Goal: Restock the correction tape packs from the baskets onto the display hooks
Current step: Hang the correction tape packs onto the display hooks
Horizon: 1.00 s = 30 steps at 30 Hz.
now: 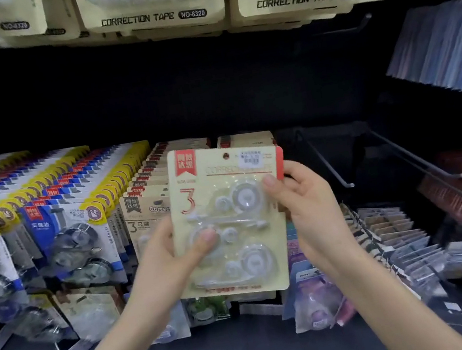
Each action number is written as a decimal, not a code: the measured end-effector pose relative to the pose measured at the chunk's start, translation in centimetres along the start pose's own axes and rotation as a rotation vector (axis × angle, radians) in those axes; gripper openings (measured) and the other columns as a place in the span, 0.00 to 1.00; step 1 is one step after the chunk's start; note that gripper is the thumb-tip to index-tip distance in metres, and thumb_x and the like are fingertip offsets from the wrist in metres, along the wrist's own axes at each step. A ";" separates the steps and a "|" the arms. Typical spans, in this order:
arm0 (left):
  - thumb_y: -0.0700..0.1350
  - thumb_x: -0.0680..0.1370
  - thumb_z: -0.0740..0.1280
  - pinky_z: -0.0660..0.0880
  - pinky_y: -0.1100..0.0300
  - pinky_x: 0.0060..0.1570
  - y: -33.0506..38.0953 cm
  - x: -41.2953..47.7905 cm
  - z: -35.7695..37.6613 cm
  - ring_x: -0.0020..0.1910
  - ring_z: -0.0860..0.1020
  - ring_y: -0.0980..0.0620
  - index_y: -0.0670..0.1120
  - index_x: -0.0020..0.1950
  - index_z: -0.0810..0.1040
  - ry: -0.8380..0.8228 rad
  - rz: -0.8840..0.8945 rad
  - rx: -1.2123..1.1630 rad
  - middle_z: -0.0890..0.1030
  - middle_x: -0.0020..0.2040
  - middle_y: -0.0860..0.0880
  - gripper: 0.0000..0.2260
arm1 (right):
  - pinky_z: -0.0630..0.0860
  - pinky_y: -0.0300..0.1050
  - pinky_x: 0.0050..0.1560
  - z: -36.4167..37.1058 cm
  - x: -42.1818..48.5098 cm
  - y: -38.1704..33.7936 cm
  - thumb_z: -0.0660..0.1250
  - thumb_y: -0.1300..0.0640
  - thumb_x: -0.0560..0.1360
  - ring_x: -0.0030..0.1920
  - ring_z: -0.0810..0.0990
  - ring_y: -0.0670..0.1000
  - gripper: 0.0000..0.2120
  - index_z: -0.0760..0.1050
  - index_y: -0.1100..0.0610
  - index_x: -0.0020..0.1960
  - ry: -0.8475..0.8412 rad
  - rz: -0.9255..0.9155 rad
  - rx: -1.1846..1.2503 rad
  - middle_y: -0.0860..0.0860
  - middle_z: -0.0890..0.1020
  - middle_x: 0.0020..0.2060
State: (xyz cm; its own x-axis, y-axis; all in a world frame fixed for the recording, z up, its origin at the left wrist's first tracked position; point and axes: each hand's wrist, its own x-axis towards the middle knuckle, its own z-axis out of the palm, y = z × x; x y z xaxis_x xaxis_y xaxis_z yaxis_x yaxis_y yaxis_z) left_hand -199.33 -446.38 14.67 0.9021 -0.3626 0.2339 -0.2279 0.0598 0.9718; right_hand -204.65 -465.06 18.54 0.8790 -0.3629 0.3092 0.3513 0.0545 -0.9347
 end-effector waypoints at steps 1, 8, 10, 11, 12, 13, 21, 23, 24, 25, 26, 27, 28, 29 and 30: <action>0.57 0.71 0.76 0.80 0.64 0.48 -0.4 -0.1 0.1 0.53 0.83 0.54 0.50 0.59 0.78 -0.036 -0.008 0.044 0.85 0.53 0.56 0.21 | 0.80 0.39 0.41 -0.7 -0.1 0.4 0.65 0.62 0.79 0.45 0.86 0.49 0.08 0.77 0.59 0.57 0.032 0.031 0.016 0.52 0.87 0.46; 0.55 0.78 0.67 0.71 0.60 0.53 -1.4 1.5 -2.5 0.53 0.76 0.60 0.51 0.56 0.78 0.243 0.336 0.704 0.80 0.54 0.60 0.11 | 0.81 0.53 0.50 -4.5 -0.9 2.9 0.65 0.63 0.79 0.47 0.86 0.56 0.05 0.79 0.61 0.53 0.120 0.131 -0.132 0.56 0.87 0.45; 0.57 0.77 0.63 0.66 0.60 0.57 -1.3 2.7 -3.1 0.58 0.73 0.55 0.45 0.60 0.79 0.266 0.475 0.900 0.79 0.59 0.51 0.19 | 0.80 0.54 0.50 -4.7 -0.8 3.0 0.65 0.63 0.79 0.47 0.86 0.56 0.05 0.79 0.61 0.52 0.149 0.122 -0.146 0.55 0.87 0.44; 0.58 0.77 0.61 0.66 0.57 0.58 -1.5 3.4 -3.3 0.61 0.72 0.51 0.43 0.61 0.79 0.268 0.500 0.967 0.78 0.61 0.47 0.22 | 0.81 0.54 0.50 -4.7 -0.7 3.0 0.65 0.63 0.79 0.47 0.86 0.55 0.05 0.79 0.61 0.52 0.162 0.121 -0.143 0.55 0.87 0.44; 0.58 0.76 0.60 0.67 0.51 0.60 -1.8 4.0 -3.5 0.63 0.72 0.45 0.43 0.63 0.78 0.264 0.502 1.026 0.77 0.64 0.43 0.24 | 0.81 0.55 0.51 -4.6 -0.5 3.0 0.65 0.63 0.79 0.47 0.86 0.55 0.05 0.79 0.61 0.52 0.174 0.121 -0.139 0.55 0.87 0.44; 0.59 0.76 0.60 0.68 0.46 0.61 -2.2 4.7 -3.7 0.64 0.73 0.41 0.42 0.64 0.78 0.250 0.496 1.079 0.76 0.65 0.40 0.26 | 0.81 0.57 0.53 -4.5 -0.3 3.1 0.65 0.63 0.79 0.48 0.86 0.56 0.05 0.79 0.61 0.52 0.184 0.119 -0.135 0.55 0.87 0.44; 0.62 0.75 0.59 0.71 0.34 0.61 -4.5 6.8 -4.1 0.64 0.74 0.32 0.43 0.63 0.78 0.157 0.466 1.278 0.76 0.63 0.36 0.27 | 0.79 0.63 0.54 -4.2 0.4 4.6 0.67 0.60 0.79 0.47 0.85 0.58 0.04 0.80 0.55 0.49 0.271 0.048 -0.289 0.54 0.86 0.41; 0.61 0.75 0.60 0.72 0.34 0.61 -4.7 6.8 -4.3 0.64 0.74 0.33 0.44 0.63 0.77 0.160 0.492 1.289 0.77 0.63 0.36 0.25 | 0.80 0.63 0.54 -4.1 0.3 4.9 0.67 0.61 0.79 0.47 0.85 0.58 0.04 0.80 0.56 0.49 0.286 0.065 -0.270 0.54 0.86 0.41; 0.61 0.75 0.60 0.72 0.34 0.60 -4.7 6.8 -4.3 0.64 0.74 0.34 0.45 0.64 0.76 0.159 0.496 1.291 0.77 0.63 0.37 0.25 | 0.80 0.62 0.55 -4.1 0.4 5.0 0.67 0.61 0.79 0.47 0.85 0.58 0.04 0.80 0.57 0.50 0.291 0.082 -0.247 0.54 0.86 0.41; 0.61 0.76 0.60 0.72 0.35 0.60 -4.7 6.8 -4.3 0.64 0.74 0.34 0.45 0.64 0.76 0.158 0.498 1.291 0.77 0.62 0.37 0.25 | 0.80 0.62 0.55 -4.0 0.7 5.2 0.66 0.62 0.79 0.48 0.85 0.57 0.04 0.80 0.58 0.50 0.295 0.109 -0.219 0.54 0.86 0.42; 0.61 0.76 0.60 0.72 0.35 0.60 -4.7 6.8 -4.3 0.64 0.74 0.34 0.45 0.64 0.76 0.159 0.498 1.289 0.77 0.62 0.37 0.25 | 0.80 0.61 0.55 -4.0 1.2 5.4 0.66 0.62 0.79 0.48 0.85 0.57 0.04 0.80 0.58 0.51 0.298 0.149 -0.184 0.54 0.87 0.43; 0.60 0.76 0.61 0.73 0.35 0.60 -4.8 6.8 -4.3 0.64 0.74 0.34 0.45 0.64 0.77 0.163 0.501 1.287 0.77 0.62 0.37 0.25 | 0.80 0.62 0.56 -4.0 1.9 5.7 0.66 0.62 0.79 0.49 0.85 0.57 0.04 0.80 0.59 0.52 0.302 0.198 -0.139 0.54 0.87 0.44; 0.60 0.75 0.61 0.72 0.35 0.60 -4.8 6.8 -4.3 0.64 0.74 0.35 0.45 0.64 0.76 0.165 0.500 1.285 0.77 0.62 0.38 0.24 | 0.79 0.63 0.57 -4.1 2.8 6.1 0.66 0.62 0.79 0.51 0.85 0.57 0.05 0.80 0.59 0.52 0.310 0.250 -0.097 0.54 0.86 0.46; 0.60 0.75 0.61 0.72 0.36 0.61 -4.8 6.8 -4.3 0.64 0.74 0.35 0.46 0.64 0.76 0.168 0.500 1.285 0.77 0.62 0.38 0.24 | 0.79 0.63 0.57 -4.2 3.8 6.5 0.66 0.63 0.79 0.52 0.85 0.57 0.05 0.80 0.58 0.52 0.318 0.294 -0.067 0.55 0.86 0.47; 0.60 0.75 0.60 0.72 0.36 0.62 -4.9 6.8 -4.3 0.65 0.73 0.35 0.46 0.64 0.76 0.172 0.498 1.286 0.77 0.62 0.38 0.24 | 0.79 0.63 0.57 -4.2 4.9 7.0 0.66 0.63 0.79 0.53 0.84 0.58 0.05 0.80 0.58 0.52 0.322 0.321 -0.055 0.55 0.86 0.48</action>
State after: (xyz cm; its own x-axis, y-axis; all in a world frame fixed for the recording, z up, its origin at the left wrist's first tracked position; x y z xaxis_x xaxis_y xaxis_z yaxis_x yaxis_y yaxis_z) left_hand -190.51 -445.15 11.62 0.6388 -0.4328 0.6361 -0.6239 -0.7752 0.0991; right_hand -199.25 -470.41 12.79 0.7925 -0.6070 -0.0596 0.0525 0.1652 -0.9849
